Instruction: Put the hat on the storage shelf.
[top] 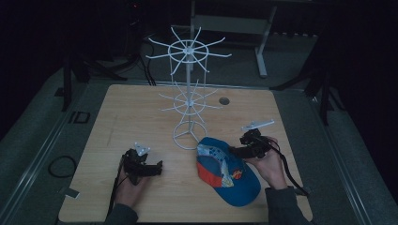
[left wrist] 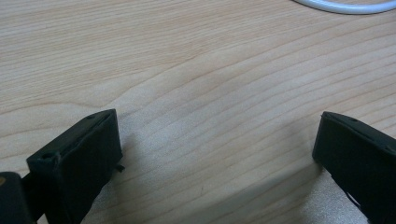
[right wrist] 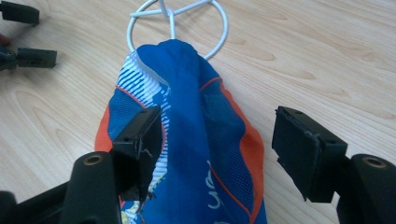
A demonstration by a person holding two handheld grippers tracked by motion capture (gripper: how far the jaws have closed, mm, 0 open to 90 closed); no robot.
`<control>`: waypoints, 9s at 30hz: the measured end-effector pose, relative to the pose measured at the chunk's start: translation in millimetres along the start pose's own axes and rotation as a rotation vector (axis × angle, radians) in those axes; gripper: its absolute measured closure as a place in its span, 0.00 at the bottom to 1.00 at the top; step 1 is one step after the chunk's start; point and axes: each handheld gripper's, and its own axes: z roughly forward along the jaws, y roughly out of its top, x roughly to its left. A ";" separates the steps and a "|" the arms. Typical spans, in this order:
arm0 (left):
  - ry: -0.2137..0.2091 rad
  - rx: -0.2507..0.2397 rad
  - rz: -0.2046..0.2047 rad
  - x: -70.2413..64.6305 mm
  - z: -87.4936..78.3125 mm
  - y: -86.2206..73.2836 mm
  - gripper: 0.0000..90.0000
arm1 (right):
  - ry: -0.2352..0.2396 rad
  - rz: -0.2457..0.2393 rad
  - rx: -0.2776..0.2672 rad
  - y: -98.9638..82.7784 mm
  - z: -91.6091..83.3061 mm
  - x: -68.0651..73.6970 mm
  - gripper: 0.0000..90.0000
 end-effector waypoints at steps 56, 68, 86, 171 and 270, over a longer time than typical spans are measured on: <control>-0.001 0.002 -0.001 -0.1 -0.1 -0.1 0.02 | 0.045 -0.141 0.238 19.3 65.1 11.0 0.97; -0.001 0.001 0.000 0.0 -0.1 0.0 0.02 | 0.081 -0.150 0.172 19.9 44.8 12.6 0.98; -0.001 0.001 -0.001 -0.1 -0.1 0.0 0.02 | 0.077 -0.194 0.079 24.6 13.2 20.9 0.98; -0.001 0.002 -0.001 0.0 -0.2 0.1 0.02 | 0.091 -0.165 -0.216 28.9 -69.6 1.6 0.98; -0.001 0.001 -0.001 0.0 -0.1 0.1 0.02 | 0.382 -0.131 -0.559 52.6 -144.2 -9.3 0.98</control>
